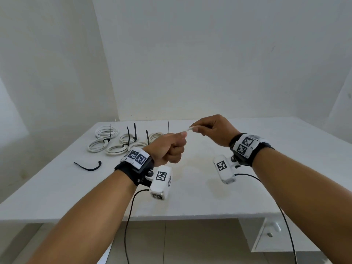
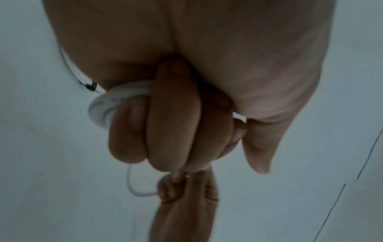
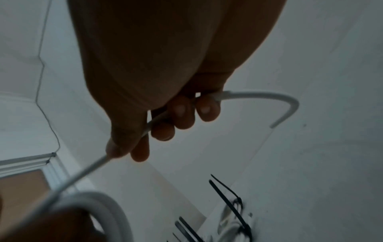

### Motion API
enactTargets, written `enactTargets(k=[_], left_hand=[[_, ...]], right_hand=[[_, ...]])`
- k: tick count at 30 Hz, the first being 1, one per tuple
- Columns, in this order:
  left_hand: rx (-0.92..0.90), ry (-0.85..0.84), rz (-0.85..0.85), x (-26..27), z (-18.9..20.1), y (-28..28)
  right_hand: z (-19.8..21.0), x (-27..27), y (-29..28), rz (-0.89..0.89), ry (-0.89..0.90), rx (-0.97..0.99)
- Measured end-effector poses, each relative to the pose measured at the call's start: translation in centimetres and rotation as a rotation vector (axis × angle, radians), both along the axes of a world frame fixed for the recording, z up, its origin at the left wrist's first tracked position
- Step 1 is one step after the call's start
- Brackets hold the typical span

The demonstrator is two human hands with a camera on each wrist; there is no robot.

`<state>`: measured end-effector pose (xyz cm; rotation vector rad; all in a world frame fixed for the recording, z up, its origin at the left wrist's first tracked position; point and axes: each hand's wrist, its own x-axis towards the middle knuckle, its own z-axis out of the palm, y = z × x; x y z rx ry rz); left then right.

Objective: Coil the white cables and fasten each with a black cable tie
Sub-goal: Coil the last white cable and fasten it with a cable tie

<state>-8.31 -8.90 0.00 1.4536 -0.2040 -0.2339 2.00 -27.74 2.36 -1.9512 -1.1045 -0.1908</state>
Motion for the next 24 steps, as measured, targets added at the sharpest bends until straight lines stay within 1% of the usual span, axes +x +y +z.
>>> enactTargets(k=[3,6,8,10,11,15,16,17,19,21,24], left_hand=[[-0.225,-0.014,-0.027,-0.3,0.9,-0.7],[-0.428,-0.081,-0.080,-0.3,1.8,-1.3],[-0.584,-0.112,-0.038,-0.2,2.3,-1.5],[-0.696,-0.163,0.053,-0.1,2.8,-1.7],[-0.724,-0.195,0.121,0.1,3.0,-1.7],[-0.728,-0.280,0.499,1.2,3.7,-1.1],[-0.671,-0.295,0.593,1.4,3.8,-0.9],[-0.551,-0.314,0.682,1.5,3.6,-0.7],[-0.154,-0.359,0.803,1.6,2.8,-0.1],[0.202,-0.374,0.814,1.4,1.7,0.4],[0.580,-0.318,0.716,1.2,0.4,1.2]], right_hand=[[-1.1,-1.2,0.9,0.033,0.100,0.036],[-2.3,-2.0,2.1,0.052,0.161,0.061],[-2.6,-2.5,2.8,0.078,0.172,0.043],[-2.7,-3.0,3.2,0.070,0.141,0.002],[-2.8,-3.3,3.4,0.065,0.118,-0.026],[-3.9,-3.8,4.2,0.083,0.085,-0.192],[-4.2,-3.9,4.3,0.086,0.065,-0.225],[-4.4,-4.1,4.4,0.090,0.038,-0.252],[-4.2,-4.4,4.3,0.095,-0.020,-0.273],[-3.5,-4.4,4.1,0.098,-0.094,-0.287],[-2.3,-4.4,3.8,0.132,-0.164,-0.340]])
